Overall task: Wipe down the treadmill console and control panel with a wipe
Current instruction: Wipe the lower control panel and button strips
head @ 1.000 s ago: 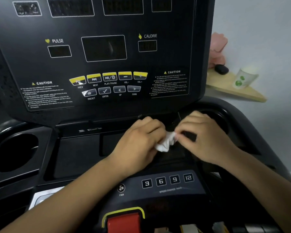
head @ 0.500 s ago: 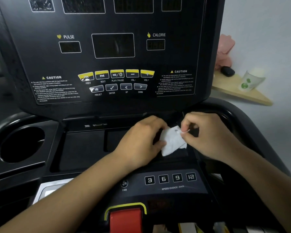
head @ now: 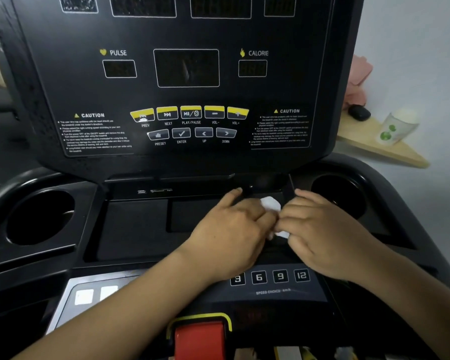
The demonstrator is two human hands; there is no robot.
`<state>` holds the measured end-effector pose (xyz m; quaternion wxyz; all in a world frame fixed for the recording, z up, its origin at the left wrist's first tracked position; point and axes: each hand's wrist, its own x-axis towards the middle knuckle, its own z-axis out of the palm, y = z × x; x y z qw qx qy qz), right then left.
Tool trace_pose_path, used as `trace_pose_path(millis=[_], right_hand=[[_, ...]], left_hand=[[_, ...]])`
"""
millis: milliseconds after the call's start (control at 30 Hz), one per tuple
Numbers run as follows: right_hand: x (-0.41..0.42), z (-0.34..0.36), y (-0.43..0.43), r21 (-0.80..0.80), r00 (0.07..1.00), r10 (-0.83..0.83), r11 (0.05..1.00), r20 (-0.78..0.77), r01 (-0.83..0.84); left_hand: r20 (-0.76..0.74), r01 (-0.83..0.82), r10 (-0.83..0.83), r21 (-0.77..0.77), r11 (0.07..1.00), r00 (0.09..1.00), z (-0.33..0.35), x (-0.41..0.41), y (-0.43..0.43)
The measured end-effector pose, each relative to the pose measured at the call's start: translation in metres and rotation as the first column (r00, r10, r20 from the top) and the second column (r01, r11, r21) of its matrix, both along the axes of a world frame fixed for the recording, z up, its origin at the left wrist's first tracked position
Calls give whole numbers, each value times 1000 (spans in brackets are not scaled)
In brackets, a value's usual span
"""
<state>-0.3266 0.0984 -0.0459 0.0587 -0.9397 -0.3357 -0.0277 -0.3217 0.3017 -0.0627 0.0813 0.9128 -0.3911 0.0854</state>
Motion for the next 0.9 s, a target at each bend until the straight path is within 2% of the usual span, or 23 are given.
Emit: trace_pose_path(millis=[67,133,267,400,500,667,767,900], right_hand=[[5,-1,6,16,1000,-10,1000,4,10],[11,-3,11,-41,1000,-22,999,-18,21],[13,-1,15,-85,993,-61,995,-99,53],[-4,-2,10,-142,997,-38,990,-67,28],[5,-5,16,-214,995,-69,975,-72,52],[-4,11,28,-242,977,-105,969,-185,59],[-26,19,27,-238,966,-117,969,-232,60],[-11,11,32,-170,960,-185,974,-208,151]], left_hand=[[41,-58,56,63,996,998,0,-1,-1],[32,-106,104,90,990,994,2,1,0],[-134,-139,148,79,987,980,4,-2,5],[-275,-134,137,32,991,952,4,-17,18],[-277,-158,163,40,987,947,-3,-10,18],[-317,-138,144,40,990,938,3,-15,19],[-377,-136,135,24,990,916,5,-38,20],[-307,-121,129,45,992,943,-6,-11,5]])
